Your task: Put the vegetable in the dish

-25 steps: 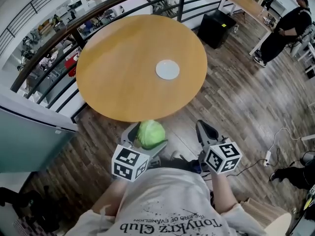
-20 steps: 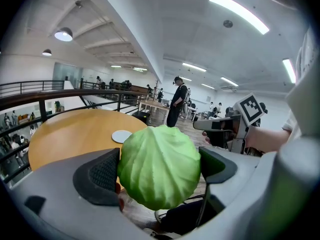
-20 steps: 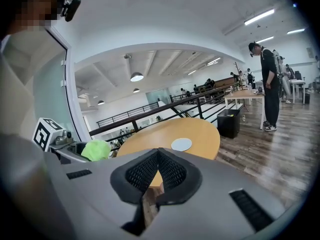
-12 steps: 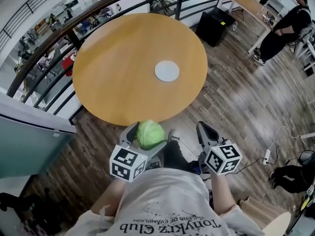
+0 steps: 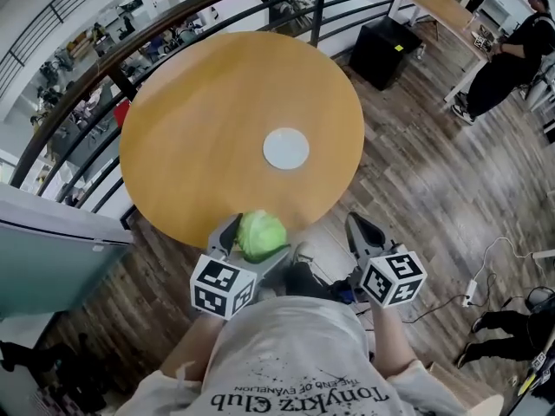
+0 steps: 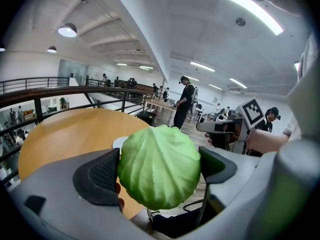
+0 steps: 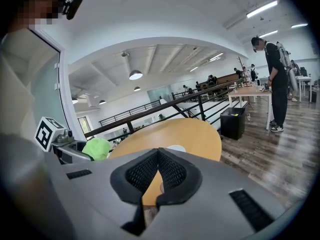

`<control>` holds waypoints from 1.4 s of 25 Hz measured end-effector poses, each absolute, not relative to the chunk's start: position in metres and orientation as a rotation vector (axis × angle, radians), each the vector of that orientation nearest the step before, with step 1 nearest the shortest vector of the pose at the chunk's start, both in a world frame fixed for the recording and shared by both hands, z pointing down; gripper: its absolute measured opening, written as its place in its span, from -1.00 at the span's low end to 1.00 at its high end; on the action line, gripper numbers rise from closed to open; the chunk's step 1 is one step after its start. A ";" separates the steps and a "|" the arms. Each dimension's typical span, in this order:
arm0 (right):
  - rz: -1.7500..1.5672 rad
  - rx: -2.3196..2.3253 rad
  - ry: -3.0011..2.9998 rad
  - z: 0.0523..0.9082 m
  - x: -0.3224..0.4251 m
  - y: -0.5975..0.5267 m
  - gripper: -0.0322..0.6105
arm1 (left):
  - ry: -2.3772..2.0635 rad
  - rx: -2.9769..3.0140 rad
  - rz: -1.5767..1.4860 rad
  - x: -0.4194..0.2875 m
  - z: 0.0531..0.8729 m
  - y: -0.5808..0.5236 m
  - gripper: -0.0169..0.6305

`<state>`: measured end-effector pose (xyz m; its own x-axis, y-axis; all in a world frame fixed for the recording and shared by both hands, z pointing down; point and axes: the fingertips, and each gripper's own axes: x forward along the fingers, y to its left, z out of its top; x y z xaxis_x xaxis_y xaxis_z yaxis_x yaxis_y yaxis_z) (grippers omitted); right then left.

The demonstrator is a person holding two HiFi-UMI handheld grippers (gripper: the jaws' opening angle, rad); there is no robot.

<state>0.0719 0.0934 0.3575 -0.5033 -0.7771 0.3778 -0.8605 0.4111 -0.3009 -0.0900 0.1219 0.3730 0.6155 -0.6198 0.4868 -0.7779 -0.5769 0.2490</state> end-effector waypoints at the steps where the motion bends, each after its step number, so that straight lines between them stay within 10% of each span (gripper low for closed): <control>1: 0.690 1.449 -2.490 0.357 0.076 0.084 -0.83 | -1.116 2.397 0.488 -0.086 0.373 0.114 0.55; 35: 0.746 1.270 -2.544 0.369 0.123 -0.025 -0.83 | -1.254 2.285 0.575 -0.046 0.377 0.009 0.55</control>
